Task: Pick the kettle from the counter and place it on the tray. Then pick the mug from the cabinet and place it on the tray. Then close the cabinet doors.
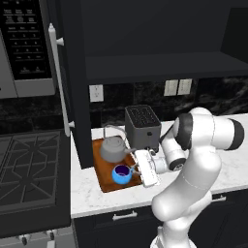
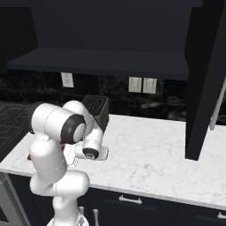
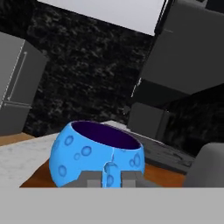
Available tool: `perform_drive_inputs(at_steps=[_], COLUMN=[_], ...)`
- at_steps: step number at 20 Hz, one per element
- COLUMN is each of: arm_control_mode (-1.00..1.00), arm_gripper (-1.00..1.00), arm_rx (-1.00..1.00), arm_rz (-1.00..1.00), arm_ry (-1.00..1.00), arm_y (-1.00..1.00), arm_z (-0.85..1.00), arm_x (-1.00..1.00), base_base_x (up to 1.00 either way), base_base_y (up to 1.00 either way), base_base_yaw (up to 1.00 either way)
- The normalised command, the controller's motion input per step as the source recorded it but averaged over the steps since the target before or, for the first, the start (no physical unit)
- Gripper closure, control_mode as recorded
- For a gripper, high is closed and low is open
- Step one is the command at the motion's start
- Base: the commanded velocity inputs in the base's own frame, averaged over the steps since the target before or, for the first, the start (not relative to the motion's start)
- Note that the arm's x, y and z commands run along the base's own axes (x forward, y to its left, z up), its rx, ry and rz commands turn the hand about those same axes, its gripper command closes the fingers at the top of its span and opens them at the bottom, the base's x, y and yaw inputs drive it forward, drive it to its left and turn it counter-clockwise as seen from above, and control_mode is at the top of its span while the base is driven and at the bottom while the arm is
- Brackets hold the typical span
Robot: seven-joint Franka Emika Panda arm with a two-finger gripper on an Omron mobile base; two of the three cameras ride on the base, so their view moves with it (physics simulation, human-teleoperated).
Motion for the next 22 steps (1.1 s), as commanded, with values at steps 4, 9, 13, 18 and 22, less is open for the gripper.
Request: perform_drive_inputs(at_steps=[4, 9, 13, 18, 22], arm_control_mode=[-1.00, -1.00, -1.00, -1.00, -1.00], arm_gripper=[1.00, 1.00, 1.00, -1.00, -1.00], arm_rx=[0.00, 0.00, 0.00, 0.00, 0.00], arm_rz=[-0.10, -0.12, -0.12, -0.14, -0.16], arm_ry=[-0.02, 0.00, 0.00, 0.02, 0.02], arm_y=[0.00, 0.00, 0.00, 0.00, 0.00], arm_z=[0.03, 0.02, 0.12, 0.11, 0.02], arm_x=[0.00, 0.00, 0.00, 0.00, 0.00], base_base_x=[0.00, 0.00, 0.00, 0.00, 0.00], base_base_y=[0.00, 0.00, 0.00, 0.00, 0.00], base_base_yaw=[0.00, 0.00, 0.00, 0.00, 0.00])
